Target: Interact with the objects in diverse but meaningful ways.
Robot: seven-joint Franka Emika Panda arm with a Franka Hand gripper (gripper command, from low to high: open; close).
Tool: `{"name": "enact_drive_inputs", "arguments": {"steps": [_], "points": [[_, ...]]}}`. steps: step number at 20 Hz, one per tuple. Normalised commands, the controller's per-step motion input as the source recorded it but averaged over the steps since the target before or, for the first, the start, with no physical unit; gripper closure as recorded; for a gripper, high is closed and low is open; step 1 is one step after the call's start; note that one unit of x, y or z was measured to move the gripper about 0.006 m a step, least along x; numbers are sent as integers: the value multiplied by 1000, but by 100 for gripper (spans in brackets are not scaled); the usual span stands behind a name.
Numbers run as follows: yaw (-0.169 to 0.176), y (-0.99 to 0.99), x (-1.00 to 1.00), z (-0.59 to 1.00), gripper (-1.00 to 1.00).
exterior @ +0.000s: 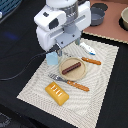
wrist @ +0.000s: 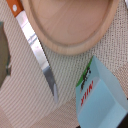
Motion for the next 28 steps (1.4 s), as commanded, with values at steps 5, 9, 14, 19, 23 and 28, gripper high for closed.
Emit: {"name": "enact_drive_inputs", "arguments": {"steps": [5, 9, 14, 19, 23, 28], "points": [[60, -49, 400, 157, -100], [-24, -10, 502, 169, -100], [-36, -47, 449, 148, -100], [37, -78, 491, 216, -100], [182, -63, 292, 173, -100], [228, 0, 178, 218, -100]]}}
